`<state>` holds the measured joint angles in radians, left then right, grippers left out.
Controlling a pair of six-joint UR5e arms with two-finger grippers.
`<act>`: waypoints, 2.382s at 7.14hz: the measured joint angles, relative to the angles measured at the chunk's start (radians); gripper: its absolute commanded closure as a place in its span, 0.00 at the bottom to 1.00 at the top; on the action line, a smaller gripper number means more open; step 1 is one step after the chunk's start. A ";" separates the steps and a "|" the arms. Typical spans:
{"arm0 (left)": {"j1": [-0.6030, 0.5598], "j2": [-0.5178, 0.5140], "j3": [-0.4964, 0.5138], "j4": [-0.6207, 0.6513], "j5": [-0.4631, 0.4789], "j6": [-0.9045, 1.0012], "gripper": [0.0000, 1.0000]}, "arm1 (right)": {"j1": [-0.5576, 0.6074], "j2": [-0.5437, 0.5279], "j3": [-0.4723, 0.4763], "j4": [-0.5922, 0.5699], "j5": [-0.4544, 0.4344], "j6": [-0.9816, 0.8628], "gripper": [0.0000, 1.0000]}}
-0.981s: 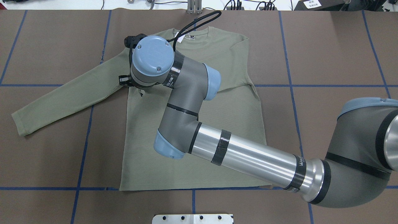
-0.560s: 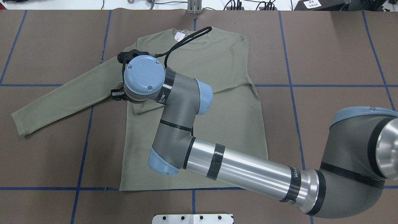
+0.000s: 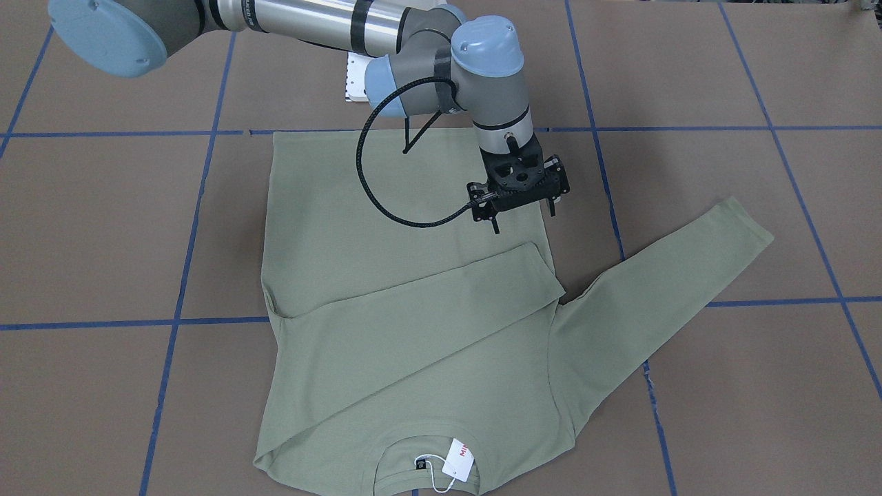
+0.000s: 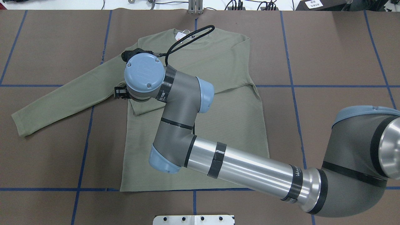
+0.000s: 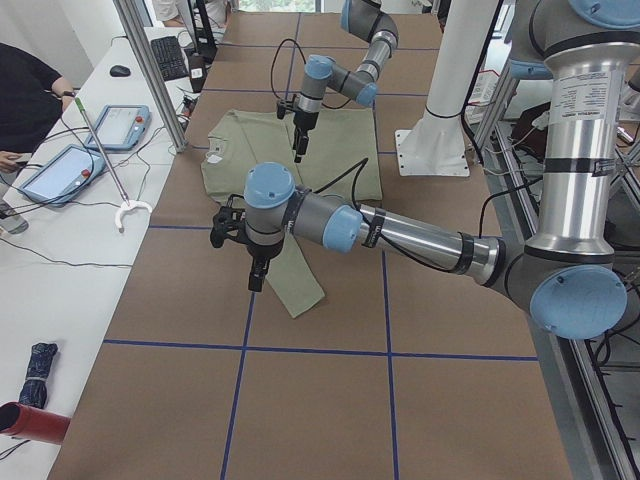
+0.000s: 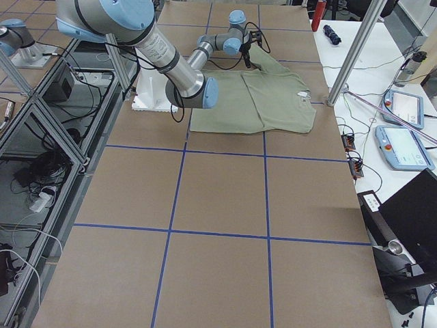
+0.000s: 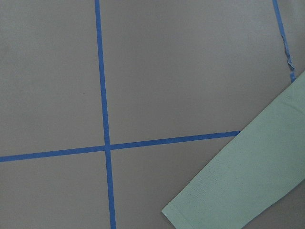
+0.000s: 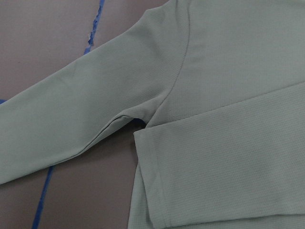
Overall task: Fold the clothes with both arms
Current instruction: 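Lay the sleeve cuff near the other shoulder and open the right gripper, then raise the right gripper away while the left gripper grasps the other sleeve cuff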
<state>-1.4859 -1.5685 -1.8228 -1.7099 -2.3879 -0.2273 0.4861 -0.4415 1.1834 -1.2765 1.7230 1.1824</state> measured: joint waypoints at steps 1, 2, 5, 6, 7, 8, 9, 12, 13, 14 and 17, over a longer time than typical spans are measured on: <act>0.050 0.005 0.009 -0.066 0.024 -0.080 0.00 | 0.054 -0.003 0.013 -0.081 0.065 -0.006 0.00; 0.109 0.014 0.012 -0.146 0.072 -0.197 0.00 | 0.125 -0.019 0.046 -0.179 0.152 -0.022 0.00; 0.297 0.145 0.004 -0.471 0.223 -0.581 0.00 | 0.326 -0.282 0.334 -0.412 0.309 -0.229 0.00; 0.334 0.190 0.005 -0.536 0.256 -0.650 0.00 | 0.404 -0.418 0.438 -0.437 0.353 -0.358 0.00; 0.351 0.225 0.009 -0.575 0.273 -0.682 0.00 | 0.483 -0.528 0.496 -0.445 0.399 -0.496 0.00; 0.360 0.247 0.017 -0.592 0.289 -0.703 0.00 | 0.552 -0.613 0.519 -0.447 0.440 -0.625 0.00; 0.378 0.258 0.028 -0.603 0.315 -0.735 0.00 | 0.617 -0.683 0.526 -0.448 0.478 -0.742 0.00; 0.540 0.262 0.131 -0.785 0.445 -0.989 0.00 | 0.705 -0.780 0.528 -0.443 0.518 -0.899 0.00; 0.611 0.260 0.161 -0.830 0.498 -1.071 0.00 | 0.709 -0.788 0.528 -0.442 0.519 -0.906 0.00; 0.651 0.257 0.175 -0.846 0.525 -1.106 0.01 | 0.710 -0.790 0.527 -0.442 0.519 -0.907 0.00; 0.675 0.252 0.194 -0.849 0.546 -1.120 0.03 | 0.710 -0.790 0.531 -0.441 0.520 -0.908 0.00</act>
<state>-0.8108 -1.3168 -1.6291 -2.5593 -1.8414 -1.3471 1.1964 -1.2318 1.7142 -1.7174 2.2426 0.2746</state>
